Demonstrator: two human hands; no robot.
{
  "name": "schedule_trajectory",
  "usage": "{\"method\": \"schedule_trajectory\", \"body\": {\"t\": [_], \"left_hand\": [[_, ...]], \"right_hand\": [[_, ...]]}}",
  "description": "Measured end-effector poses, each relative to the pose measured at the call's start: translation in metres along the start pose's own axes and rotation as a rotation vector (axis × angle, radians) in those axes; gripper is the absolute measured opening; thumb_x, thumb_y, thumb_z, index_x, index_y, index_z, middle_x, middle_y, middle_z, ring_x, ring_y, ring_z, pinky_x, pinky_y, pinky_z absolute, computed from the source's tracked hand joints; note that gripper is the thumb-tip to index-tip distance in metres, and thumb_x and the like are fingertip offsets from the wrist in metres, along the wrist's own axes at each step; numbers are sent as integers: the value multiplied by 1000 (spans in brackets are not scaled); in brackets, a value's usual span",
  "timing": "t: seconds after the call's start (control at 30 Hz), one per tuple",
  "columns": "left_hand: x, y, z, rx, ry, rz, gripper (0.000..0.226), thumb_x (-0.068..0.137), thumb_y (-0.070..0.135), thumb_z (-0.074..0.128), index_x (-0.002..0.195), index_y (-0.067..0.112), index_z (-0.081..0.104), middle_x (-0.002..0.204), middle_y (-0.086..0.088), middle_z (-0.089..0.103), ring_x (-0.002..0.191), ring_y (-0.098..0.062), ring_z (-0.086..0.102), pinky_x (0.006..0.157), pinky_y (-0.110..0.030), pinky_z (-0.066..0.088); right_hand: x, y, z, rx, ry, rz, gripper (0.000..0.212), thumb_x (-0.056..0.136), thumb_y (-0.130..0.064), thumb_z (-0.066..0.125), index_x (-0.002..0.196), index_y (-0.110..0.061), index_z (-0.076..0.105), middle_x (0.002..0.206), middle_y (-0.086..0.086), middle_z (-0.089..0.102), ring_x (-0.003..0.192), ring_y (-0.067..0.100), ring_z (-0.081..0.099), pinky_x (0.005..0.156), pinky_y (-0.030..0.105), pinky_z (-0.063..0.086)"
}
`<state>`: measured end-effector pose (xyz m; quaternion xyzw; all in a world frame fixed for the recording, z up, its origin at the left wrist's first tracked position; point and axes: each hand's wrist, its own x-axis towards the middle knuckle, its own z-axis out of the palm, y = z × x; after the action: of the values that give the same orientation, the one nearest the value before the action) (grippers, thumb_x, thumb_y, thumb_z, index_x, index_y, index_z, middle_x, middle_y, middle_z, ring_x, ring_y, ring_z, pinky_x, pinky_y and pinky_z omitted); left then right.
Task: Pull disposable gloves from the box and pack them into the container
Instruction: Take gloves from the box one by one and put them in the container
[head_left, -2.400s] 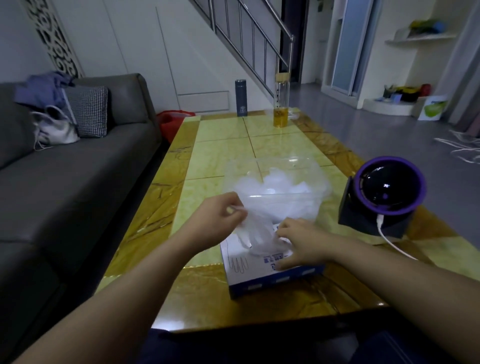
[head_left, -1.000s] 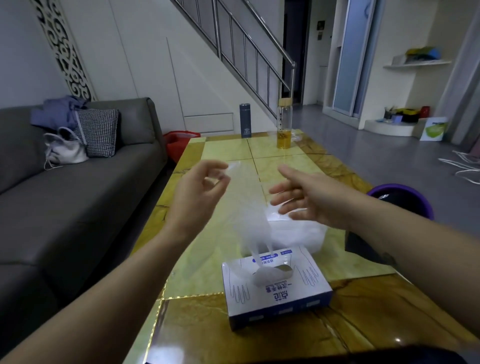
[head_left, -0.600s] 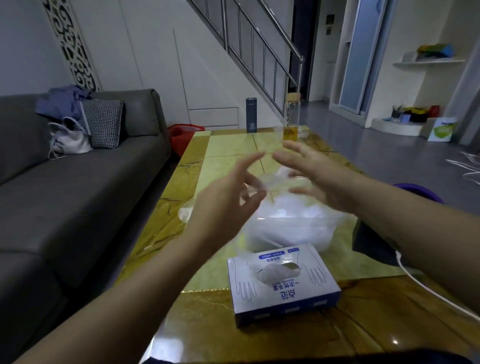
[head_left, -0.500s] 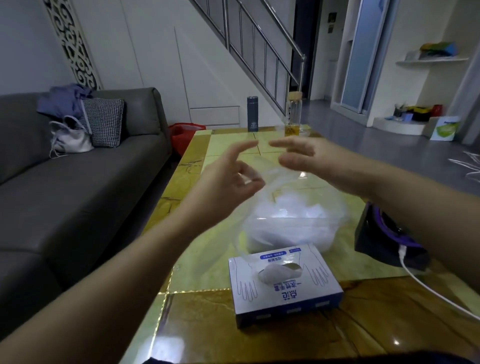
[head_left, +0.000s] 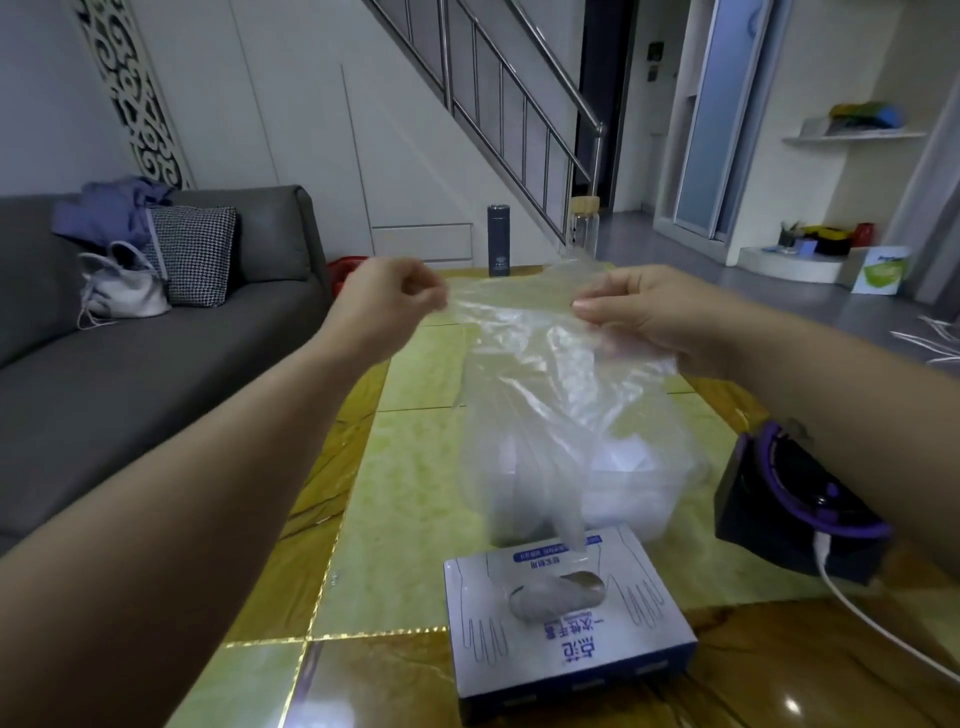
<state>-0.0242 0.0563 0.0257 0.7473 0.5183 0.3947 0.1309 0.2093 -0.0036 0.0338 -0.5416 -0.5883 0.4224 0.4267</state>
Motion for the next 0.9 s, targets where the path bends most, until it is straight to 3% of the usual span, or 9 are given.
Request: {"method": "schedule_trajectory", "body": {"t": [0.07,0.13,0.27,0.33,0.5,0.6,0.7,0.8,0.9], "left_hand": [[8,0,6,99,254,24,17,93,22,57,105,20,69,100,8,66,91,-12,62,85,-33,51],[2,7,20,142,317,210,20,91,17,55,107,22,67,105,8,62,95,-15,60,89,-35,48],[-26,20,69,365,-337,390,36,94,32,54,129,26,54,132,9,52,117,-12,51,99,-28,41],[-30,14,91,472,-616,295,43,96,37,50,137,29,46,145,7,42,128,-14,44,107,-32,36],[-21,1,122,532,-894,152,48,97,39,47,144,29,38,148,4,40,130,-17,43,104,-29,32],[-16,1,134,546,-940,154,49,96,41,48,143,30,38,148,5,40,131,-16,42,104,-28,31],[-10,-1,147,547,-993,126,51,96,43,48,144,31,36,149,5,39,132,-16,41,104,-28,30],[-7,-6,159,592,-1076,111,55,95,45,48,146,32,32,152,4,33,135,-17,37,107,-29,27],[-2,-16,171,699,-1187,82,56,97,36,48,148,32,25,155,3,28,138,-18,33,111,-31,23]], "right_hand": [[16,16,-5,-28,77,43,8,90,-7,61,83,-12,60,79,3,58,57,7,58,51,16,52],[28,38,-9,-131,146,66,11,90,-7,61,81,-13,59,81,5,58,63,13,56,60,22,54],[44,84,-9,-435,266,106,3,89,-11,57,89,-14,58,81,5,60,63,20,59,45,21,47],[48,104,-10,-728,285,114,19,87,-19,55,105,-20,56,90,2,61,77,24,62,59,30,53],[46,123,-14,-1302,213,55,61,85,-33,60,139,-26,34,127,2,52,118,26,47,93,39,33],[41,116,-10,-1311,311,-309,56,86,-29,65,137,-25,43,132,1,42,119,23,39,97,36,33],[47,114,4,-1076,0,-287,51,86,-27,68,133,-22,50,131,-1,47,114,17,48,92,31,43],[60,134,13,-1154,-333,4,80,80,-32,74,146,-21,31,144,2,36,121,24,47,96,33,44],[74,157,9,-1200,-436,153,91,82,-23,72,151,-25,13,153,6,13,121,33,46,95,38,47]]}}
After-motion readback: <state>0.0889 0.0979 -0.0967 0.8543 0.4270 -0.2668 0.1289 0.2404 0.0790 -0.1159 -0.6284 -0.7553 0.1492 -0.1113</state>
